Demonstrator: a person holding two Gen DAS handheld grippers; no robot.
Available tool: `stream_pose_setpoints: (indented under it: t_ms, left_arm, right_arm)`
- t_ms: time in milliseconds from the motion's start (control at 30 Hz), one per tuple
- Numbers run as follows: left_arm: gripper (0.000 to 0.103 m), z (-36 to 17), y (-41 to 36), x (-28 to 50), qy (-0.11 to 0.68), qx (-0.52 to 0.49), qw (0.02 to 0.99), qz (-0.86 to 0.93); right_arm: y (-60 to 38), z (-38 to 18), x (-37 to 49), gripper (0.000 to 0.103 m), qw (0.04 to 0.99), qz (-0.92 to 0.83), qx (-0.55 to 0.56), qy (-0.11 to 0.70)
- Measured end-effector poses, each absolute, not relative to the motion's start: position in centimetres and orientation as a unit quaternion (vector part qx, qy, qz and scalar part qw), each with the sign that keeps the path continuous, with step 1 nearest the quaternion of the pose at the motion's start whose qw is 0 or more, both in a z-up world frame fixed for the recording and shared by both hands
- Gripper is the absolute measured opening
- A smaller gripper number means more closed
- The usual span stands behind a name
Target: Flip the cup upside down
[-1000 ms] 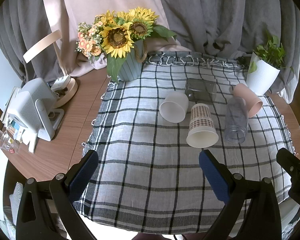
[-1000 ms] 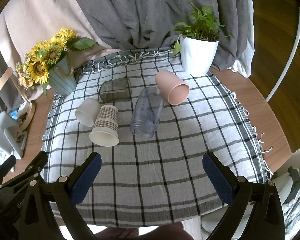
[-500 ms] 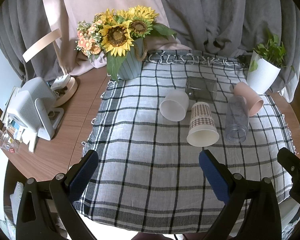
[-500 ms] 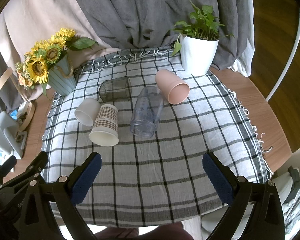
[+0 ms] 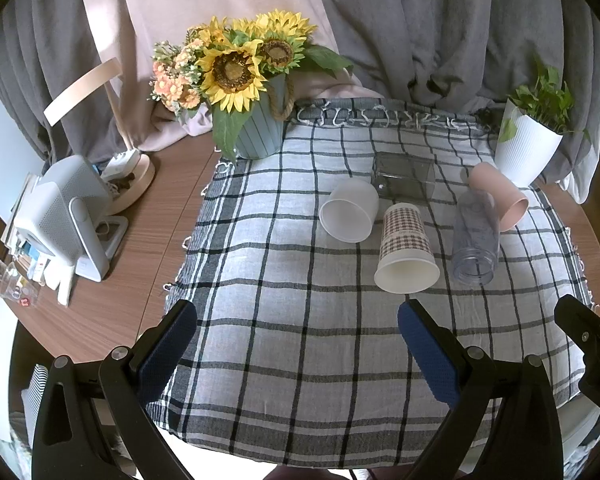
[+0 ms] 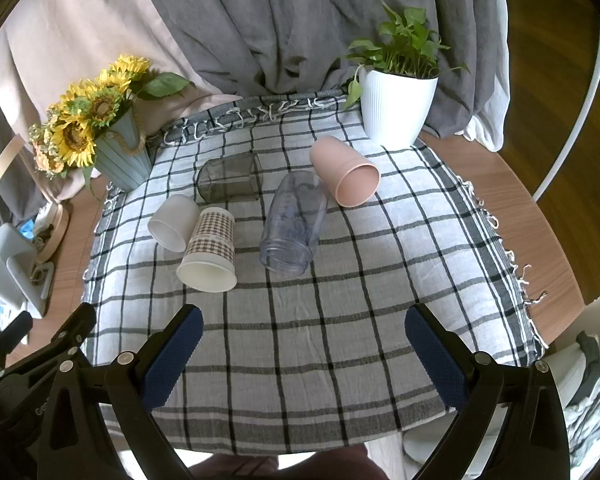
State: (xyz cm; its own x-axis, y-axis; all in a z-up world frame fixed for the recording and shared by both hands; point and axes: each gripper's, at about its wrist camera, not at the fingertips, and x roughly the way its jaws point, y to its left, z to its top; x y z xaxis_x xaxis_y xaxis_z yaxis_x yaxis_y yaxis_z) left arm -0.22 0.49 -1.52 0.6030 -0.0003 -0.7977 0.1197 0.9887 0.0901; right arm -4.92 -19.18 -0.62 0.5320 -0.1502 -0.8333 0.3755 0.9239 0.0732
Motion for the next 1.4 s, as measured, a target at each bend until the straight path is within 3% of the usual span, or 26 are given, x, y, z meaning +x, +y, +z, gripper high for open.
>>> stream_pose_setpoints:
  t_ms: [367,1400]
  left_arm:
    - [0.103,-2.6,0.1,0.4,0.453,0.082,0.887,-0.034]
    - [0.103,-6.8,-4.5,8.4,0.539,0.098,0.836,-0.017]
  right_arm:
    - [-19.2,-0.5,-4.1,0.101,0.863,-0.148,0.124,0.467]
    - [-24.3,-7.8,7.3,0.101,0.813,-0.116,0.192,0.537]
